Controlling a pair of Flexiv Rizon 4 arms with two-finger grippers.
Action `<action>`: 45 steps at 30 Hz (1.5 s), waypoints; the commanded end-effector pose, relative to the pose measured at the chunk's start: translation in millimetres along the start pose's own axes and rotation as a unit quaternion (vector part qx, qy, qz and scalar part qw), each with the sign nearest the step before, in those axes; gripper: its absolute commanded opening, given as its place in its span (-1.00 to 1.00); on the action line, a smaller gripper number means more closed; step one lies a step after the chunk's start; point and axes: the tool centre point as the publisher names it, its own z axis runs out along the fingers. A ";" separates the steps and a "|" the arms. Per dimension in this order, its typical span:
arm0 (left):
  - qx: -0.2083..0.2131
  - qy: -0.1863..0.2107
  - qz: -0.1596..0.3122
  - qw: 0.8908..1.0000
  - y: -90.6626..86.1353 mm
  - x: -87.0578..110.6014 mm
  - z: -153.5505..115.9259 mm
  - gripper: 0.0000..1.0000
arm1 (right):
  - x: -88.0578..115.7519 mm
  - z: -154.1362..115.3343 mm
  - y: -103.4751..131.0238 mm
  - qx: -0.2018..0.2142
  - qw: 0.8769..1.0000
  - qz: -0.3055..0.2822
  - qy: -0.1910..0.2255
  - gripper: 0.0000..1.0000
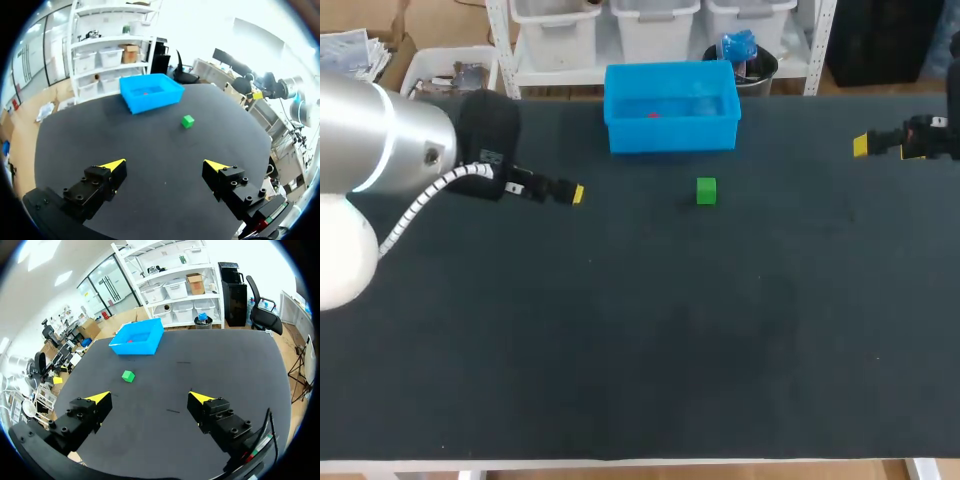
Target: Use the left arm to pick the red cube and place it into the blue plastic box first, then use the right arm to grasp the green cube and put it into the same blue plastic box after the first action is fully finished.
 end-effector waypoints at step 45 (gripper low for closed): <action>0.002 0.019 0.006 1.000 2.5 -7.2 0.0 1.00 | -36.5 75.2 69.1 0.064 0.991 -0.010 0.118 1.00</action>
